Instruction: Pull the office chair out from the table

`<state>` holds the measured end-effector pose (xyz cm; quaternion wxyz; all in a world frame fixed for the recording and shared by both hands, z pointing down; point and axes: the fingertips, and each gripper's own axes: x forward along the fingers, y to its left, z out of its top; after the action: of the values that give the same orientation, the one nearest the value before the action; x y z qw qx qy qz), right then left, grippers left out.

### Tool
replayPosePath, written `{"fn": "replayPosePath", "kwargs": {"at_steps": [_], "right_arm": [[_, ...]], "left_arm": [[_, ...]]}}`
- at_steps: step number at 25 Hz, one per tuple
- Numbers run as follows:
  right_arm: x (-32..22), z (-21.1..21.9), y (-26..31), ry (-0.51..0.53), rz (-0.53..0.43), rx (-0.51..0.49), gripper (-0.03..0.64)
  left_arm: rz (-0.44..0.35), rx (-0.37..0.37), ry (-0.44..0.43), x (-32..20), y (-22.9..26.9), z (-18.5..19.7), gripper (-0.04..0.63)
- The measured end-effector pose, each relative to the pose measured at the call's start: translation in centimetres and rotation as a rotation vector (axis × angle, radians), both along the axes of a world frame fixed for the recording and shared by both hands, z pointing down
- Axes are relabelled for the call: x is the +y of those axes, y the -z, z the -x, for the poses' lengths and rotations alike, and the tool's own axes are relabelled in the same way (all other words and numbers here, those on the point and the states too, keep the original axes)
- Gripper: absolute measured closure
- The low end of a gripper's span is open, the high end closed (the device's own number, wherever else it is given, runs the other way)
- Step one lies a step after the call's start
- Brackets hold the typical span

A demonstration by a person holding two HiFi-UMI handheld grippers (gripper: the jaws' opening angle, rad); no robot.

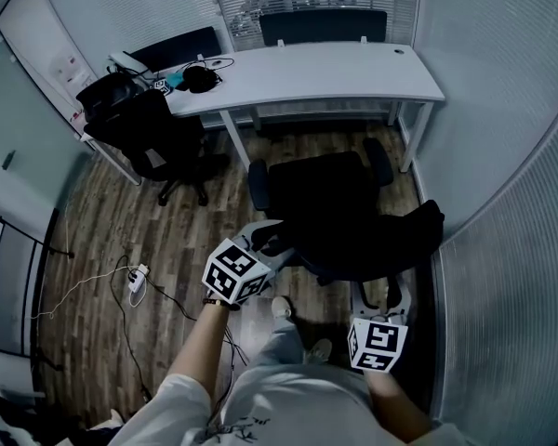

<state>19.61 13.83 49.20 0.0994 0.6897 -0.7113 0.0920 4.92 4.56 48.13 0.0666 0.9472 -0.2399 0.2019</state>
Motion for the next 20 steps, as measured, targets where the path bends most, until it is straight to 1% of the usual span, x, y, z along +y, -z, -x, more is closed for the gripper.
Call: {"fn": "replayPosePath", "kwargs": {"at_steps": [6, 12, 20], "right_arm": [[2.1, 0.6, -0.6, -0.014, -0.003, -0.001, 0.348], [3.5, 0.3, -0.3, -0.015, 0.0, 0.0, 0.348], [5.6, 1.3, -0.5, -0.033, 0.003, 0.002, 0.348]], "left_arm": [[0.001, -0.009, -0.013, 1.8, -0.6, 0.3, 0.385], [-0.017, 0.016, -0.004, 3.3, -0.3, 0.1, 0.385], [-0.028, 0.005, -0.016, 5.0, -0.3, 1.0, 0.385]]}}
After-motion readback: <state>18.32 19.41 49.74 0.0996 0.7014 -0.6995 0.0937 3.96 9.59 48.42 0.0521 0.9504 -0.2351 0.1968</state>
